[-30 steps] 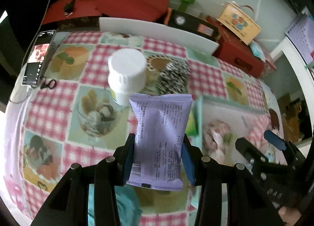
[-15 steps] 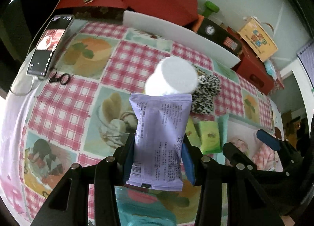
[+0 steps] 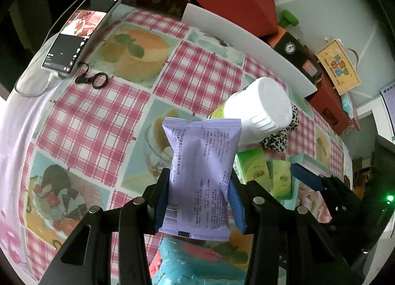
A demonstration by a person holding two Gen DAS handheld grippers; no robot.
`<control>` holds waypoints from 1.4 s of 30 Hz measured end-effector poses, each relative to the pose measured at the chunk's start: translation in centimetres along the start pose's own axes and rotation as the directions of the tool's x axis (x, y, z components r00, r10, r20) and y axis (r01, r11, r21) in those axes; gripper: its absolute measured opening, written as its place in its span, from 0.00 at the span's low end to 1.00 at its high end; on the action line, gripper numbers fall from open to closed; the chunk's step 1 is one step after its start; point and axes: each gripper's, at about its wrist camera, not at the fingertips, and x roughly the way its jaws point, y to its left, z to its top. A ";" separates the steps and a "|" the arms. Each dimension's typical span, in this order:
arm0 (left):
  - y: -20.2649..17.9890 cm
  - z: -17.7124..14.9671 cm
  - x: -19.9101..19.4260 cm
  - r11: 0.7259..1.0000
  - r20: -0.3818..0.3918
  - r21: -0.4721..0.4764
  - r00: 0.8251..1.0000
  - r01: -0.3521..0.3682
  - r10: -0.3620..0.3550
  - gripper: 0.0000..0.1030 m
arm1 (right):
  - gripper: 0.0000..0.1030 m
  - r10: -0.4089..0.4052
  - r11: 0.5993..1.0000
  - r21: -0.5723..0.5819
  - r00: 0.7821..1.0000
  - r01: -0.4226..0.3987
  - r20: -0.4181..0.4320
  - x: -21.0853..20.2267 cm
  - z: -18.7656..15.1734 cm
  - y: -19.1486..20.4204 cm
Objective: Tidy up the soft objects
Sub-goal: 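Lift the purple packet with the left tool while the right tool grasps a green tissue pack, then carry the purple packet and green tissue pack over the tray with both tools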
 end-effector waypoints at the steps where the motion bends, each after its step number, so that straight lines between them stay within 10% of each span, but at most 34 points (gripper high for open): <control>1: 0.1 0.0 0.0 1.000 -0.001 -0.003 1.000 0.001 -0.001 0.44 | 0.80 -0.001 1.000 -0.009 1.000 0.001 -0.005 0.3 0.1 0.2; 17: 0.3 0.1 0.4 1.000 -0.015 -0.009 1.000 0.004 -0.004 0.44 | 0.52 -0.018 0.998 -0.053 0.996 0.014 -0.091 4.3 0.4 1.5; 42: 0.1 0.3 0.3 1.000 -0.020 0.011 1.000 -0.009 0.009 0.44 | 0.48 0.042 0.999 0.030 0.999 -0.042 0.012 1.4 -2.1 0.3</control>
